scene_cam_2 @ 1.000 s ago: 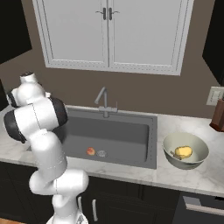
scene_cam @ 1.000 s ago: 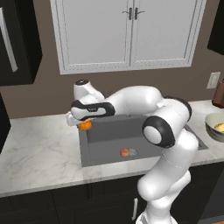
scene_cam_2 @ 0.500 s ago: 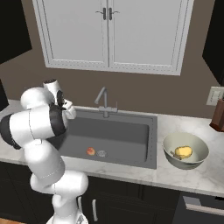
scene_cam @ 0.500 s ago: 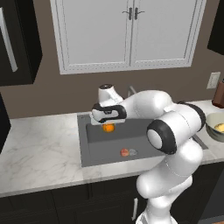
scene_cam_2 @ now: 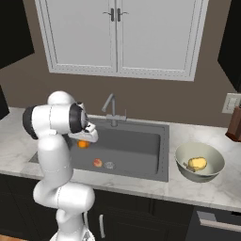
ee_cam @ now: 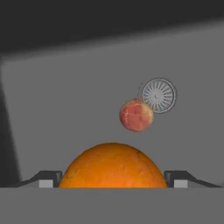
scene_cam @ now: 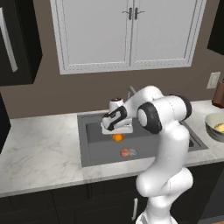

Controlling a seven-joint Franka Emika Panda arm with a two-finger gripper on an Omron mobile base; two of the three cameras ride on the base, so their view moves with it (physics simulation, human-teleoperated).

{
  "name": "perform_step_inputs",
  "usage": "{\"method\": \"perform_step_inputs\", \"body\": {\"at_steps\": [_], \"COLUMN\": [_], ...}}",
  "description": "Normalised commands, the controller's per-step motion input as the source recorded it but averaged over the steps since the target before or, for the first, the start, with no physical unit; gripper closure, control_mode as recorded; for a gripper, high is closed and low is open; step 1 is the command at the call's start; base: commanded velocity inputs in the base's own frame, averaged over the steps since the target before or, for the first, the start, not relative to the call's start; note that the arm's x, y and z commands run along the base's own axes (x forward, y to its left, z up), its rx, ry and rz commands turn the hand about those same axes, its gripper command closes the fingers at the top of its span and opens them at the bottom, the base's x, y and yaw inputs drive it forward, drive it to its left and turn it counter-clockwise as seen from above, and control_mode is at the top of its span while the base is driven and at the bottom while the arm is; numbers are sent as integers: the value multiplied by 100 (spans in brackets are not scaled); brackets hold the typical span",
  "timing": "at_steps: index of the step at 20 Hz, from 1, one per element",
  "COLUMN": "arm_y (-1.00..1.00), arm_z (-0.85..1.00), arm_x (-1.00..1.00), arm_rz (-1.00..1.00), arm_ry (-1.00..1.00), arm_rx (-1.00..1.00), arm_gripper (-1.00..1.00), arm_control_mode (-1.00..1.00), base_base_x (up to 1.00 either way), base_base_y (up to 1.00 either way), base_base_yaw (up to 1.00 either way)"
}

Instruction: There is a mixed pile of frozen fruits and vegetables on the counter. Locate all the frozen vegetables and place the items in a bowl on the counter. Take all the frozen fruits and defrost them in a running sink.

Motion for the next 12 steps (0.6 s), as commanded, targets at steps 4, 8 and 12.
{"method": "perform_step_inputs", "body": {"at_steps": [4,8,12], "arm_y": [-1,0,1], "arm_z": [-71,-62,-53], "arm_x": [19,24,8], "arm_rz": [2,5,1], "arm_ry": [0,-1,0], "arm_rx": [0,0,0], "arm_gripper": [100,100,100], "arm_control_mode": [-100,-100,-100], "base_base_x": [0,0,0], "base_base_y": [0,0,0], "base_base_yaw": [0,0,0]}}
